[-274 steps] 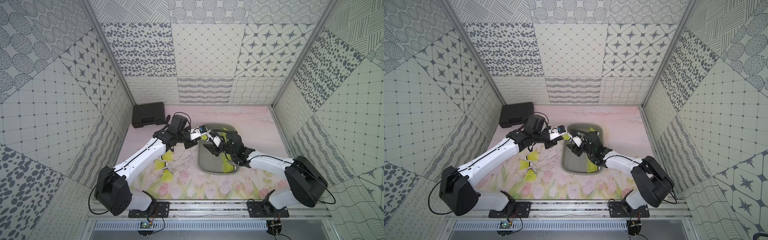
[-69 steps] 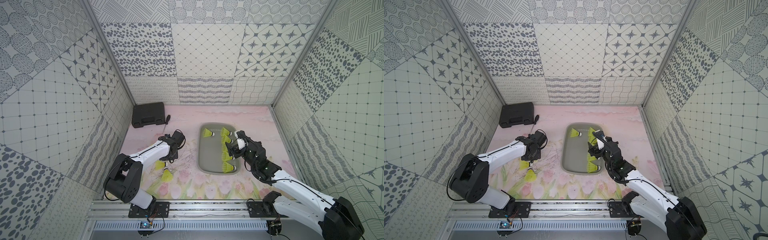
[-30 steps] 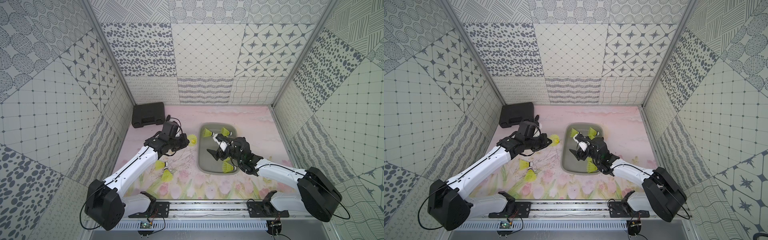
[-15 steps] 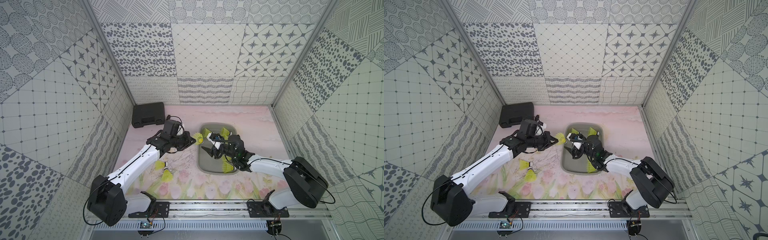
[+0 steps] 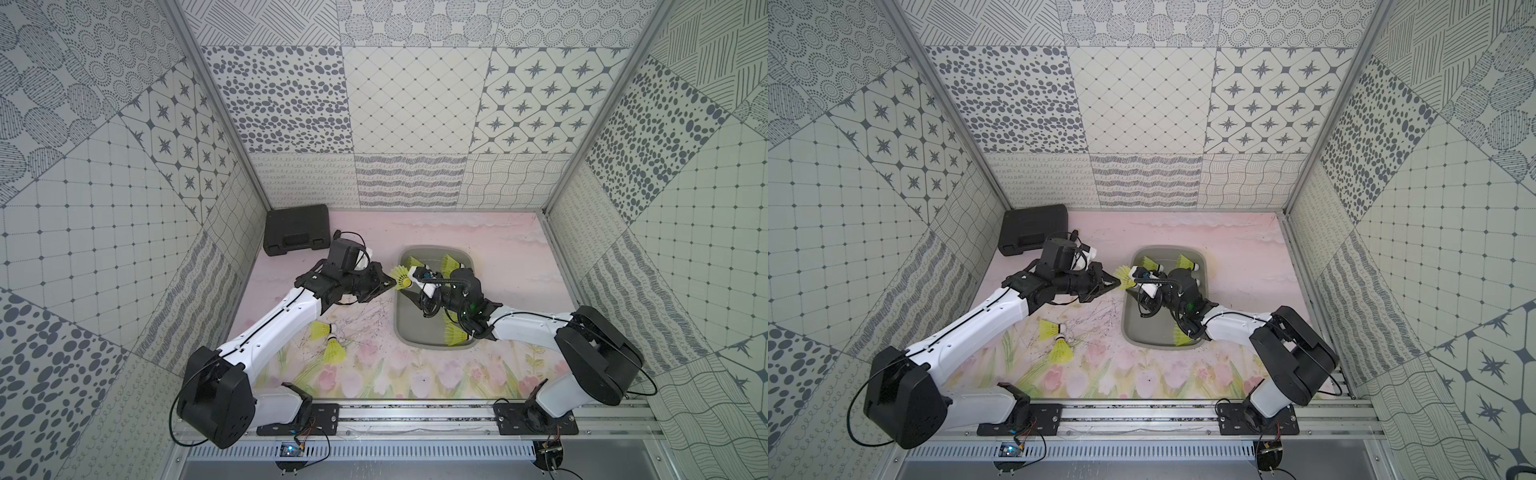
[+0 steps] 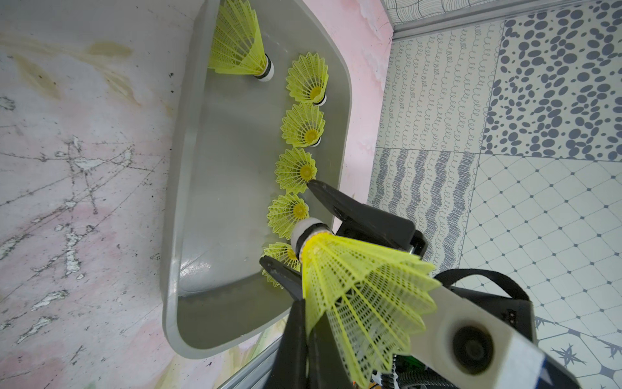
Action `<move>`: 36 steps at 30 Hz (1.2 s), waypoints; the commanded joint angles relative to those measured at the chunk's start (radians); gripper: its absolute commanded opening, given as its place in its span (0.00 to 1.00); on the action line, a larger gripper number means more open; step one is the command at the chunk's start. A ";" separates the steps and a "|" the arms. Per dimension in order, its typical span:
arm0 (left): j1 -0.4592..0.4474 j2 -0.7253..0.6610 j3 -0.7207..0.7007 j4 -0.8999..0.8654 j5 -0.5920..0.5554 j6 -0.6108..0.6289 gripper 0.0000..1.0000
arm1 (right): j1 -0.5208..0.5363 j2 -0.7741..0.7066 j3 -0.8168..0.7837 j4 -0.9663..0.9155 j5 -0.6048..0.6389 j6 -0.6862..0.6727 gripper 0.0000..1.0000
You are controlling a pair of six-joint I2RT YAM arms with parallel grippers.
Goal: Put the shuttlecocks into the storage box
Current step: Pick up the shuttlecock at the center of the board.
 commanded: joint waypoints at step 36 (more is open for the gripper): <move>-0.001 -0.026 0.242 -0.273 -0.255 0.855 0.45 | -0.014 -0.076 0.140 -0.368 0.037 0.196 0.32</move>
